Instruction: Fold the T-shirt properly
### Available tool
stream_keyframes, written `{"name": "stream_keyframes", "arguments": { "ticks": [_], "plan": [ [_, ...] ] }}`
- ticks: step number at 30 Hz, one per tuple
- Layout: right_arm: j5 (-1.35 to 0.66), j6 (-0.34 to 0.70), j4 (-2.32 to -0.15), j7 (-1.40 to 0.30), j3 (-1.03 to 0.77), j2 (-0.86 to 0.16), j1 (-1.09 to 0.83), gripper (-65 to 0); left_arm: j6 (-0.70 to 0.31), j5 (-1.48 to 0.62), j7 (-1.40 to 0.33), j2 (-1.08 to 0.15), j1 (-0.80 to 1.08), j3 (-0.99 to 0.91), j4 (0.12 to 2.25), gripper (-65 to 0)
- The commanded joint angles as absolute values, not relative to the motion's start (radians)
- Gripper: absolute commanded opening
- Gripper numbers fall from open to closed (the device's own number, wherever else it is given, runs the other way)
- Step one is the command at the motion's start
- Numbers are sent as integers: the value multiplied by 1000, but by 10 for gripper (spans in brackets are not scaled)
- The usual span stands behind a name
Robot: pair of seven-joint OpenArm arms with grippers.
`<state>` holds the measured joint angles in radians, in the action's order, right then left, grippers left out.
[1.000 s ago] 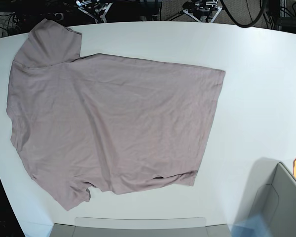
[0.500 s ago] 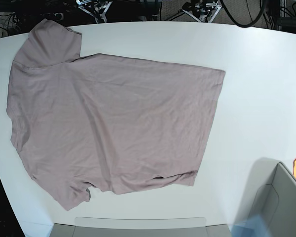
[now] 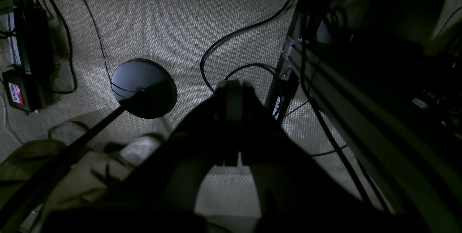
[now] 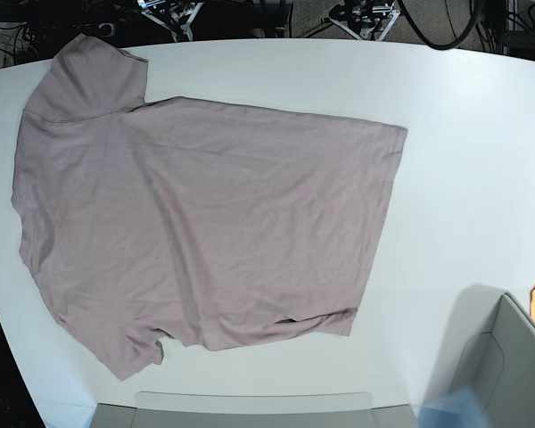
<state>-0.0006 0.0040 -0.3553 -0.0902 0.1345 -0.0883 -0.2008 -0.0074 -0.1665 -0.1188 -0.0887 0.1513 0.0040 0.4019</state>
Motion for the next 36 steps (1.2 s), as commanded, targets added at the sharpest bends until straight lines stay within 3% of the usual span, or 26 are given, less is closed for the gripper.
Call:
{"name": "stream_keyframes", "arguments": {
  "ticks": [1, 25, 36],
  "plan": [
    [-4, 8, -380, -87, 137, -91, -220, -649, -5, -170, -107, -94, 163, 2, 407, -650],
    [-5, 8, -438, -87, 137, -156, -294, -649, -5, -170, -105, -140, 255, 8, 407, -650],
    [-5, 8, -808, -97, 134, -208, -538, -650, -5, -170, -116, -163, 478, 1, 723, -650]
  ]
}}
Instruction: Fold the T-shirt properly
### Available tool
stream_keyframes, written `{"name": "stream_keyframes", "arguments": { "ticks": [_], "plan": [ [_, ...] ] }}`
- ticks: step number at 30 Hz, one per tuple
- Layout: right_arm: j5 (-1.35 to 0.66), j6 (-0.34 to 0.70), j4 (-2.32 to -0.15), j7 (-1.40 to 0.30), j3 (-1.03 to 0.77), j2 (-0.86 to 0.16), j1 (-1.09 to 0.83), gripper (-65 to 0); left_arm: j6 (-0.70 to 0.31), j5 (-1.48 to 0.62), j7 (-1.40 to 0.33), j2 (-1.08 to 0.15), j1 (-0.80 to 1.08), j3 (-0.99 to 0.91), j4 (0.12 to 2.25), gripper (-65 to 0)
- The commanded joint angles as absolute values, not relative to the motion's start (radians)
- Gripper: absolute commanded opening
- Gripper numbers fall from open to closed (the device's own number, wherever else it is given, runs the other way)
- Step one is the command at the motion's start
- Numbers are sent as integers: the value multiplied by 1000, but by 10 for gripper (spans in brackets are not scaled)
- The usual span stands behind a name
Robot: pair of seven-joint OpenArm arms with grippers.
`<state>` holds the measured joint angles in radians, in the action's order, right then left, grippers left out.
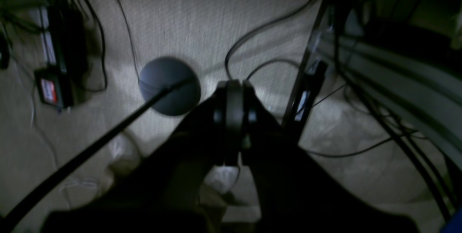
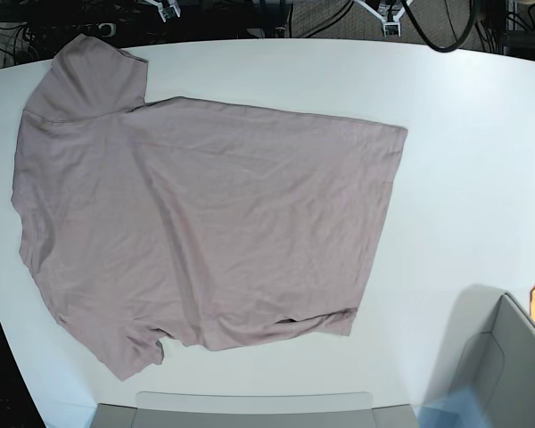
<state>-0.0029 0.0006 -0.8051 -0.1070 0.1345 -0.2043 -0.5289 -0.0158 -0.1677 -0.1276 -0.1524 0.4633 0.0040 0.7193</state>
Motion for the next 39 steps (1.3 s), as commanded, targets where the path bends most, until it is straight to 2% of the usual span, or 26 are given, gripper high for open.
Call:
{"name": "stream_keyframes", "arguments": {
  "ticks": [1, 7, 10, 19, 25, 34, 39],
  "plan": [
    [-5, 8, -851, -120, 137, -219, -565, -650, -5, -170, -116, -165, 498, 1, 753, -650],
    [-7, 8, -1129, -162, 128, -278, -727, -650, -5, -170, -117, -166, 656, -1, 995, -650],
    [-21, 8, -1279, -163, 128, -298, -828, -650, -5, -170, -173, -168, 742, -1, 1135, -650],
    [-254, 2, -1643, -163, 127, -460, -1082, -650, -5, -170, -220, -179, 1006, -120, 1561, -650],
    [-275, 1, -1848, -163, 7, -493, -1196, -650, -5, -170, -220, -176, 1125, -179, 1744, -650],
    [-278, 1, -2068, -163, -176, -483, -1194, -650, -5, -170, -246, -174, 1145, -242, 1957, -650],
    [-280, 1, -2069, -163, -209, -433, -1070, -650, -5, -170, -371, -174, 1009, -266, 2038, -650]
  ]
}}
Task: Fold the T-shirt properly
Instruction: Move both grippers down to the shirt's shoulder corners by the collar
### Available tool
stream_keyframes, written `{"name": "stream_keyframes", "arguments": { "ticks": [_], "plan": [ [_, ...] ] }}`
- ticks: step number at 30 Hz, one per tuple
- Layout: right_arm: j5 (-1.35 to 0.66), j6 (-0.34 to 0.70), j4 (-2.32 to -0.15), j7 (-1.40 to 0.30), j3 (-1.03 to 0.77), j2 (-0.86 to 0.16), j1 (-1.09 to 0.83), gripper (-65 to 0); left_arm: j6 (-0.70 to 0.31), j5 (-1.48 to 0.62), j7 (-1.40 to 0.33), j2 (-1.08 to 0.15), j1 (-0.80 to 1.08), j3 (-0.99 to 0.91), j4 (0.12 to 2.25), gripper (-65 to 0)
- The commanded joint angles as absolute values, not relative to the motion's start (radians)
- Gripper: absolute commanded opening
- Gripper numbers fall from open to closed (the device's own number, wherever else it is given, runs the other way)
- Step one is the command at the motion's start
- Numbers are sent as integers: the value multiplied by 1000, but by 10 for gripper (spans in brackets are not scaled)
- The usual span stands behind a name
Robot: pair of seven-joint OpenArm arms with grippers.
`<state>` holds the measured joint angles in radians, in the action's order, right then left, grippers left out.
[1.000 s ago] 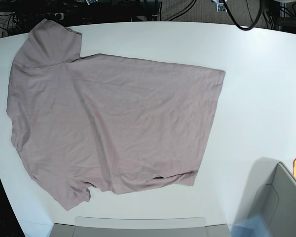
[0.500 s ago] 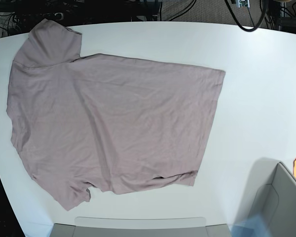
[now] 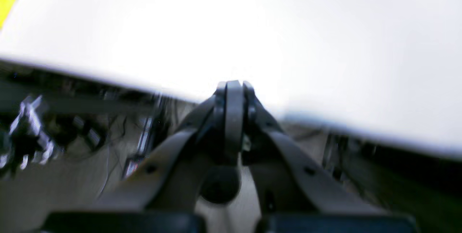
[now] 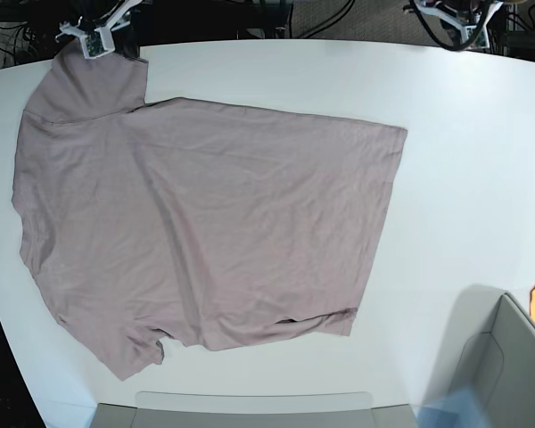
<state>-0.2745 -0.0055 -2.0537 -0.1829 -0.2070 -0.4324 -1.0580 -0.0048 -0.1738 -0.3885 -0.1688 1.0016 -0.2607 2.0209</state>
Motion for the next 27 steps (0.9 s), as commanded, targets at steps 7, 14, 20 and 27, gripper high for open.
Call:
{"name": "stream_keyframes", "arguments": {
  "ticks": [7, 14, 20, 27],
  "plan": [
    [-282, 1, -2071, -163, -209, -351, -921, -650, -5, -170, -521, -174, 802, -262, 2040, -649],
    [-282, 2, -2071, -165, -211, -303, -835, -615, -7, -170, -555, -179, 691, -237, 2040, -644],
    [-522, 27, -2072, -321, -303, -314, -803, -412, -7, -170, -575, -180, 650, -194, 2040, -572],
    [-921, 351, -2063, -564, -708, -278, -774, -345, -7, -170, -576, -180, 627, -147, 2040, -560]
  ]
}}
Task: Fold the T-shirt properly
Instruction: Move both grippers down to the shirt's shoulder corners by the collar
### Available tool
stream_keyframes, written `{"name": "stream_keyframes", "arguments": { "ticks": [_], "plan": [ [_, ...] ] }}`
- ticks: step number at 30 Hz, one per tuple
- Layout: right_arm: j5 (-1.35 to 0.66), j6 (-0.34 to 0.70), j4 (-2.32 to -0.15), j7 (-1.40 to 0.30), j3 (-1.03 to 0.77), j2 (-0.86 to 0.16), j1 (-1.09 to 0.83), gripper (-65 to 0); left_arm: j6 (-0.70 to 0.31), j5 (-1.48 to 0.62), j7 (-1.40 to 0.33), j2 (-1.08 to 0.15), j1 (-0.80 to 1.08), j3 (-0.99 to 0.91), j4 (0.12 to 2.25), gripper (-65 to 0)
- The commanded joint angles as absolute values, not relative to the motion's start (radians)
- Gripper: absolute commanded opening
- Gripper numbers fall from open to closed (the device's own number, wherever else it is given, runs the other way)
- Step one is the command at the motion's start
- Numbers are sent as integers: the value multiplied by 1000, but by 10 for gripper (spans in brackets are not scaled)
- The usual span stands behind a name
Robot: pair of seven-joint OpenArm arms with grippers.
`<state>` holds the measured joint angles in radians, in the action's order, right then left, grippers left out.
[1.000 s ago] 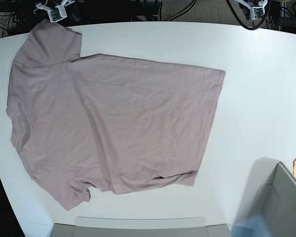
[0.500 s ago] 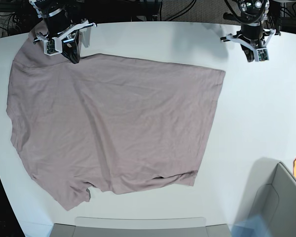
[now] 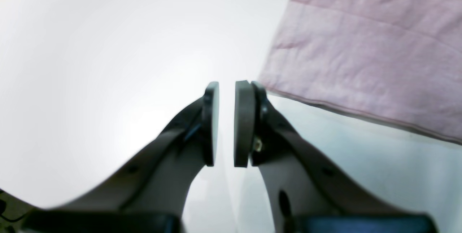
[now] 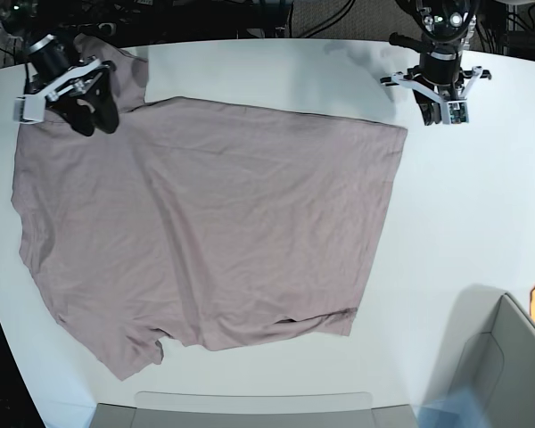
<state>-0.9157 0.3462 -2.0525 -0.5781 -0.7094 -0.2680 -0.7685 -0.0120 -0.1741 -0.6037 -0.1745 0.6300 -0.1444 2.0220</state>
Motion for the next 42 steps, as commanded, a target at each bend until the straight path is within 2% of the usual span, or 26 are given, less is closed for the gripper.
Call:
{"name": "stream_keyframes", "arguments": {
  "ticks": [1, 5, 9, 20, 29, 33, 42],
  "plan": [
    [-917, 377, -2058, -607, -768, -265, -753, -345, -7, -170, -578, -180, 622, -145, 2040, -560],
    [-826, 467, -1980, -786, -924, -219, -677, -345, -7, -170, -622, -182, 590, -128, 2040, -560],
    [-774, 522, -1836, -816, -984, -199, -647, -345, -7, -170, -653, -182, 564, -122, 2040, -560],
    [-800, 530, -1535, -811, -986, -262, -622, -346, -7, -168, -664, -182, 550, -113, 2038, -560],
    [-799, 530, -1431, -814, -981, -292, -576, -346, -7, -168, -664, -180, 542, -108, 2037, -560],
    [-799, 530, -1372, -812, -924, -306, -558, -348, -7, -168, -664, -182, 530, -93, 2037, -560],
    [-800, 530, -1365, -812, -869, -278, -550, -520, -7, -168, -664, -182, 524, -105, 2037, -558]
  ]
}}
